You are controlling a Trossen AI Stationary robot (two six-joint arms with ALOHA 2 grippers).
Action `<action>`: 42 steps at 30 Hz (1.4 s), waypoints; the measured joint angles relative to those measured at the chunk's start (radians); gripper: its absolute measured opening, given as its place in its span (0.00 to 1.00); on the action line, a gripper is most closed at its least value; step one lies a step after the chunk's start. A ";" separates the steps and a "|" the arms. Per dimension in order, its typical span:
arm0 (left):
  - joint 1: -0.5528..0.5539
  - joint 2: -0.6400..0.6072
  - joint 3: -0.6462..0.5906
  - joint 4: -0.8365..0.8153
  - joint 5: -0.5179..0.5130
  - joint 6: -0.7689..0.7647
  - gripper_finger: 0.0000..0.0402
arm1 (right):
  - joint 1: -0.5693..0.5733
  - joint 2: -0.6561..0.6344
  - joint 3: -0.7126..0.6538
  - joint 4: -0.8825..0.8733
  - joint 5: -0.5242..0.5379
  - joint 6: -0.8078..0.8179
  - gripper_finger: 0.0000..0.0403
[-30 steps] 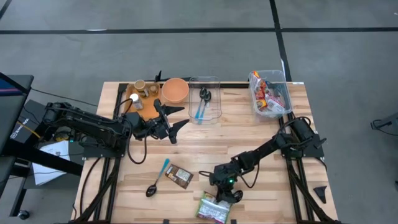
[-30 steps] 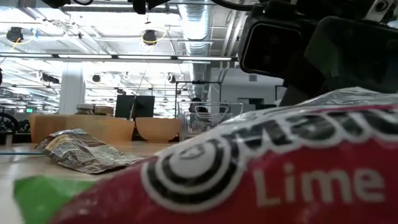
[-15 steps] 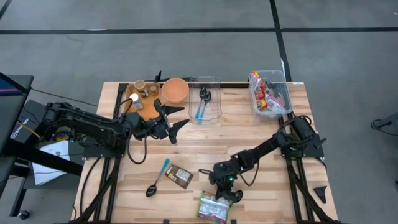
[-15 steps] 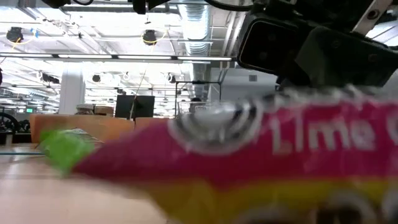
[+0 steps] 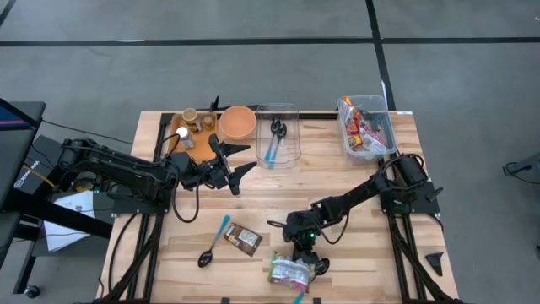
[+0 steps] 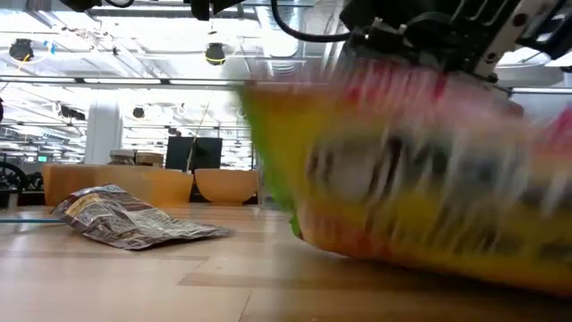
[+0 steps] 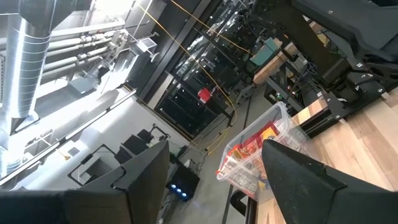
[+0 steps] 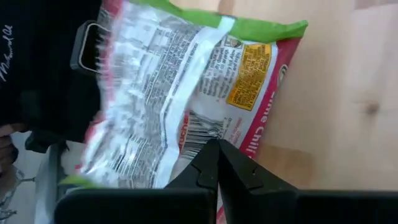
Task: Pick & Place Food Item
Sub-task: Put the green noodle pack into the transparent container
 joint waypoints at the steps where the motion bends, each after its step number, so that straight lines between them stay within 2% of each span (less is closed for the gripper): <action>1: 0.000 0.000 0.000 0.000 0.000 0.000 0.62 | -0.007 -0.011 0.000 -0.020 0.006 -0.011 0.00; 13: 0.000 0.000 0.000 0.000 0.000 0.000 0.62 | -0.054 -0.190 -0.001 -0.229 0.191 -0.118 0.00; 19: 0.000 0.000 0.000 0.000 0.000 0.000 0.62 | -0.043 -0.221 0.000 -0.222 0.201 -0.126 0.05; 28: 0.000 0.000 0.000 0.000 0.000 0.000 0.62 | -0.033 -0.221 0.000 -0.282 0.284 -0.079 0.21; 38: 0.000 0.000 0.000 0.000 0.000 0.000 0.62 | 0.034 -0.211 0.000 -0.207 0.276 -0.010 0.52; 42: 0.000 0.000 0.000 0.000 0.000 0.000 0.62 | 0.050 -0.192 0.001 -0.201 0.333 0.032 0.59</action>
